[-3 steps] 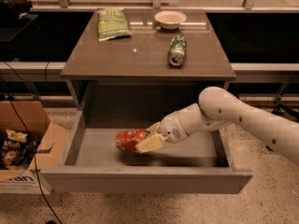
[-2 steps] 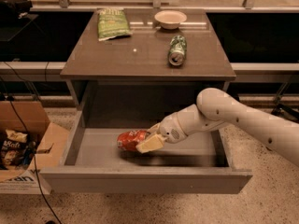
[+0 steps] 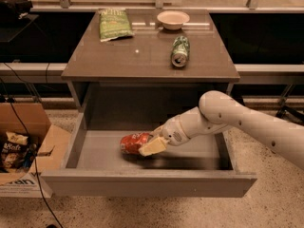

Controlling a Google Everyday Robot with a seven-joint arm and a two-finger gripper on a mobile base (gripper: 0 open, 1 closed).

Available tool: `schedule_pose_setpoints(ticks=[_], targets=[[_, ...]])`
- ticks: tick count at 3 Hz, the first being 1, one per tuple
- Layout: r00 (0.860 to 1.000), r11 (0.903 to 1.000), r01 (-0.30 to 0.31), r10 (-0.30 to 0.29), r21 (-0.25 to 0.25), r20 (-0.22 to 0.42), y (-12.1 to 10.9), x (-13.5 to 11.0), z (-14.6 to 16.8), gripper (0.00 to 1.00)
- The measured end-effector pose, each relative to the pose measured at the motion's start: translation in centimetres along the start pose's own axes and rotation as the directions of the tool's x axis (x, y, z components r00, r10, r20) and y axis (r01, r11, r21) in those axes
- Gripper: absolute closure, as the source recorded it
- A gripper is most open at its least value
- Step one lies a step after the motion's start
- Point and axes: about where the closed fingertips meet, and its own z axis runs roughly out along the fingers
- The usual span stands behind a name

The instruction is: Place coke can into top drawer

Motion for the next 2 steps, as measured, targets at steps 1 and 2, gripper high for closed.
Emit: schedule_pose_setpoints(ticks=[1, 2], targets=[[1.0, 1.0, 0.001, -0.001, -0.004, -0.001, 0.08, -0.01, 0.18, 0.04], [1.0, 1.0, 0.001, -0.001, -0.006, -0.002, 0.13, -0.01, 0.27, 0.0]])
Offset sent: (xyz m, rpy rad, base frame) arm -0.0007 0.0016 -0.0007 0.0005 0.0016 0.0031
